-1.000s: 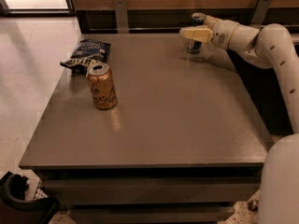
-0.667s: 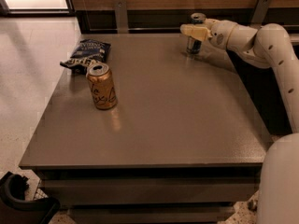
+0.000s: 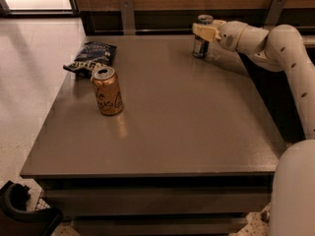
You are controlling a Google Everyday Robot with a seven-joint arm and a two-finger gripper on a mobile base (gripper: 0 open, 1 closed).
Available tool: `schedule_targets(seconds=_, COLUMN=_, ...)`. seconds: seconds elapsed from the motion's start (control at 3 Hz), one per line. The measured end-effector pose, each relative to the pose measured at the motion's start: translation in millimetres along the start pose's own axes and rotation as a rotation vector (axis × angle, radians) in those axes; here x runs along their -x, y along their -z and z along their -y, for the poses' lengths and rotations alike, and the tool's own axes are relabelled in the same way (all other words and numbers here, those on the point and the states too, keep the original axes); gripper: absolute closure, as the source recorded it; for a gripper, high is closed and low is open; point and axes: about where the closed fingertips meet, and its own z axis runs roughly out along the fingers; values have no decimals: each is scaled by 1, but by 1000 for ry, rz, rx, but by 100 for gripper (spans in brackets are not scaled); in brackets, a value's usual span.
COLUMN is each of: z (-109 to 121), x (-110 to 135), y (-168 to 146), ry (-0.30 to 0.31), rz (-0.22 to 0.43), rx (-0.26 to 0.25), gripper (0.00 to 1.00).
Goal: Knock redbull can over
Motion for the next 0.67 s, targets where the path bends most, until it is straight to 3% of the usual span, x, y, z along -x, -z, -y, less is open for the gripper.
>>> schedule_targets(seconds=0.33, z=-1, x=0, y=-2, ry=-1, rz=0, rx=3, gripper=100)
schedule_targets(seconds=0.67, z=-7, x=4, y=0, ry=21, rz=-39, rx=29, gripper=100)
